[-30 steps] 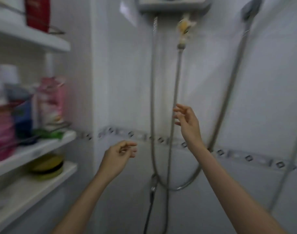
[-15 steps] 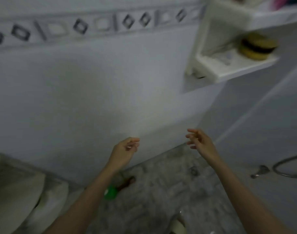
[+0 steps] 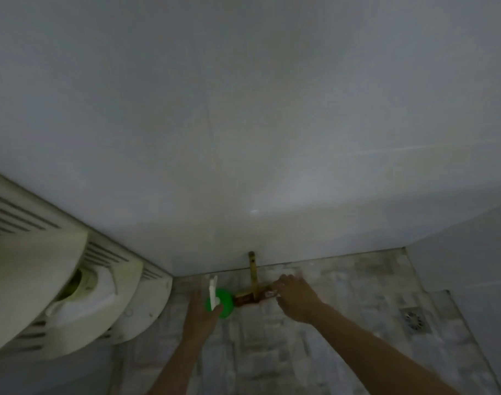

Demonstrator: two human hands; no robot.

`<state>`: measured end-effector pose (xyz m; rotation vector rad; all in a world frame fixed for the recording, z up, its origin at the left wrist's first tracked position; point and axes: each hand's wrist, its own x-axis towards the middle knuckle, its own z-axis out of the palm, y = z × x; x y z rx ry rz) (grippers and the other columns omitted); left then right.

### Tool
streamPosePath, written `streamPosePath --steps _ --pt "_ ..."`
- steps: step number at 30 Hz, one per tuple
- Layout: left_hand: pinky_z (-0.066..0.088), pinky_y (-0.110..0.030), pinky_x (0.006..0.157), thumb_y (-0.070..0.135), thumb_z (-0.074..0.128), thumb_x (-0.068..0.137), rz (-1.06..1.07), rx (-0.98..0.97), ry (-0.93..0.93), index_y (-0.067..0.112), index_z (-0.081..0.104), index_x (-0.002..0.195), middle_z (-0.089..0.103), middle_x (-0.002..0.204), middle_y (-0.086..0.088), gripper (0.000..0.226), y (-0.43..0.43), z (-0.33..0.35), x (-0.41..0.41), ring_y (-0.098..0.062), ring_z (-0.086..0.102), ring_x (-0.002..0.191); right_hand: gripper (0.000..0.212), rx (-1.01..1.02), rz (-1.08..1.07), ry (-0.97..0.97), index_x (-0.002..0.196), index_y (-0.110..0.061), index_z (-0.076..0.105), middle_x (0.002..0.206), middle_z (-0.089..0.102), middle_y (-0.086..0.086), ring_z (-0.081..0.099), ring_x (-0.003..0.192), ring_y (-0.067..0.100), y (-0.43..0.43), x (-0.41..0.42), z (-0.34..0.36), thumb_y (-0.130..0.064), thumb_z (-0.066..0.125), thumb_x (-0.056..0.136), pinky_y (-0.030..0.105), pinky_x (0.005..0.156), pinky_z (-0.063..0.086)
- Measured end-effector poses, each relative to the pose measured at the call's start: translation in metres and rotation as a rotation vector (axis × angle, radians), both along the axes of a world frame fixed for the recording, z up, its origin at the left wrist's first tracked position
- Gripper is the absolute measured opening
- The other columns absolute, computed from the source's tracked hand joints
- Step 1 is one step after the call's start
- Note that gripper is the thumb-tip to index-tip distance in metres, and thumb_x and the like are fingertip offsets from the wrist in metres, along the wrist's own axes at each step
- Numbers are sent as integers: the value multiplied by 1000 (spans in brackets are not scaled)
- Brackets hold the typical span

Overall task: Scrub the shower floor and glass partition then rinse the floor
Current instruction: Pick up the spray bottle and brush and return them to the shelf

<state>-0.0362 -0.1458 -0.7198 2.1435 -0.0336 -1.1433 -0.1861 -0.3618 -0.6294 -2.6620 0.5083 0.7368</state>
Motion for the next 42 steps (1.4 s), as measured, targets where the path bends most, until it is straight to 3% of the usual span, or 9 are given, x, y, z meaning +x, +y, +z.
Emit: streamPosePath --steps 3,7,9,11,14,21,29,36,42 --pt "40 -28 103 18 77 83 84 -26 -11 7 19 153 34 149 0 92 -12 -7 -8 -24 47 132 39 -188 324 42 134 -7 46 135 46 16 43 121 32 -4 41 -70 -14 43 95 42 99 35" --pt "47 -18 77 -11 68 83 73 -194 12 11 56 107 70 89 20 35 -3 -111 -6 7 66 89 27 -418 689 39 107 -14 70 110 66 9 57 111 28 -3 88 -162 -24 62 83 43 104 39" --pt "50 -19 73 -25 58 82 80 -327 -57 16 56 95 69 80 11 43 -3 -158 -8 10 64 74 31 -466 777 72 114 -8 67 119 62 15 51 119 32 -4 106 -199 -24 59 89 46 111 29" --pt "47 -10 74 -18 61 85 110 -290 -47 15 54 108 61 94 4 40 -4 -185 -7 6 62 80 36 -603 894 115 127 -11 58 131 55 13 43 127 32 -7 116 -230 -25 43 98 48 115 17" --pt "42 -19 83 6 73 85 244 -170 -155 12 50 136 61 115 -2 56 -2 -216 -9 -14 57 102 27 -699 946 208 115 -21 66 119 62 3 51 114 26 -4 123 -251 -25 47 96 42 109 23" --pt "46 -29 78 5 76 81 178 -139 -338 -2 63 124 70 107 -20 46 -2 -237 -7 -24 61 94 18 -769 880 285 100 -20 69 107 66 3 53 103 25 0 107 -255 -24 53 93 37 97 31" --pt "45 -25 77 8 74 84 160 -116 -310 3 62 129 71 110 -16 47 19 -101 -25 -20 62 96 21 -679 556 298 106 -18 64 111 61 7 50 107 27 14 59 -125 -27 51 92 36 94 32" --pt "47 -29 77 11 74 84 105 -146 -323 6 60 131 70 112 -16 49 40 130 -41 -30 65 102 23 -563 327 191 113 -18 59 114 59 8 50 109 27 41 29 83 -16 48 93 37 97 32" --pt "49 -22 76 16 79 80 132 -227 -457 13 65 127 72 111 -4 49 75 320 -43 -21 66 102 30 -544 154 -34 119 -24 58 106 62 3 53 107 26 60 -1 222 -13 44 94 35 94 34"
